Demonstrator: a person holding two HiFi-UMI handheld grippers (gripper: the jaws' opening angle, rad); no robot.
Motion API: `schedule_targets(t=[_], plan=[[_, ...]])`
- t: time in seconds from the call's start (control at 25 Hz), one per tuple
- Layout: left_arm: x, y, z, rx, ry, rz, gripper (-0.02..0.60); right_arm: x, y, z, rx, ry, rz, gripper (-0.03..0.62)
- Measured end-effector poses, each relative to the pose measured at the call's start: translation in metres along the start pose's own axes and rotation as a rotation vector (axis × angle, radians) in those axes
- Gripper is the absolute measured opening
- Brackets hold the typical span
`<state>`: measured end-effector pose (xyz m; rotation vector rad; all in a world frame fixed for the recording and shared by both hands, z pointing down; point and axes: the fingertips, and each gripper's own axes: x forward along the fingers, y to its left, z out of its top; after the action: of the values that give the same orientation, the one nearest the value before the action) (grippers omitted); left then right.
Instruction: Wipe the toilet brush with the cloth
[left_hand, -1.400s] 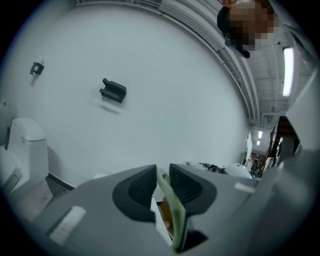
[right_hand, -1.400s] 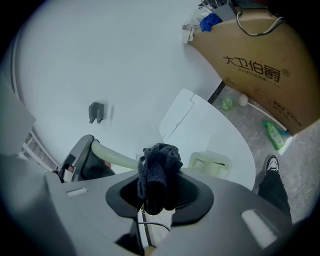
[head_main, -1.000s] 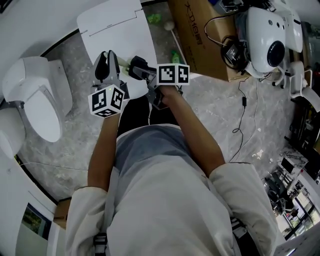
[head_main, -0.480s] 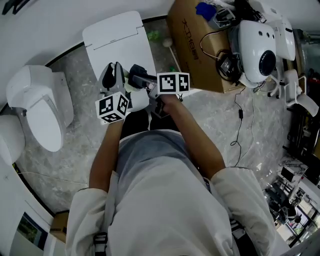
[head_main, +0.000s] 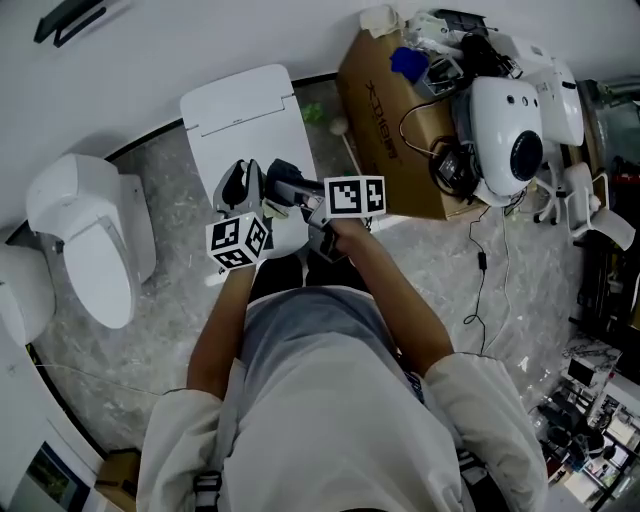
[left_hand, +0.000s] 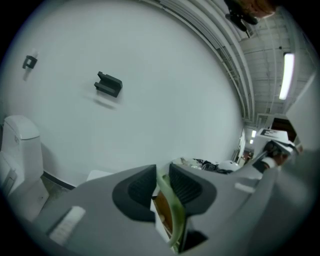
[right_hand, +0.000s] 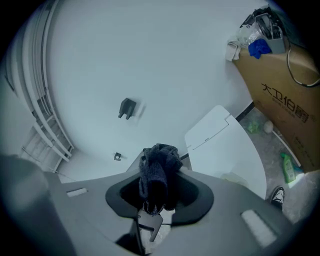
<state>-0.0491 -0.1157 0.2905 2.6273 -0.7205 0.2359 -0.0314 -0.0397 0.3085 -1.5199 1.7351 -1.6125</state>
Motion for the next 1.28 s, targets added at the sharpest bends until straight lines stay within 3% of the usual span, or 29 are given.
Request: schedule_targets(t=[0.4,0.84,1.16,1.28], plan=[[-0.01,-0.009,0.005,0.022,0.077,-0.085,0.0,-0.022,0.009,0.018,-0.062,-0.038,0.027,0.103],[-0.038,-0.003,0.045,-0.045,0.022,-0.069,0.0,-0.056,0.013,0.049,-0.343,-0.088,-0.065,0.104],[-0.065,-0.001,0.066,-0.005,-0.005,-0.058,0.0,-0.07,0.04,0.06,-0.49,-0.11,-0.081,0.104],[-0.076,-0.004,0.078,-0.054,-0.009,-0.061,0.0,-0.079,0.054,0.065,-0.535,-0.129,-0.078,0.103]])
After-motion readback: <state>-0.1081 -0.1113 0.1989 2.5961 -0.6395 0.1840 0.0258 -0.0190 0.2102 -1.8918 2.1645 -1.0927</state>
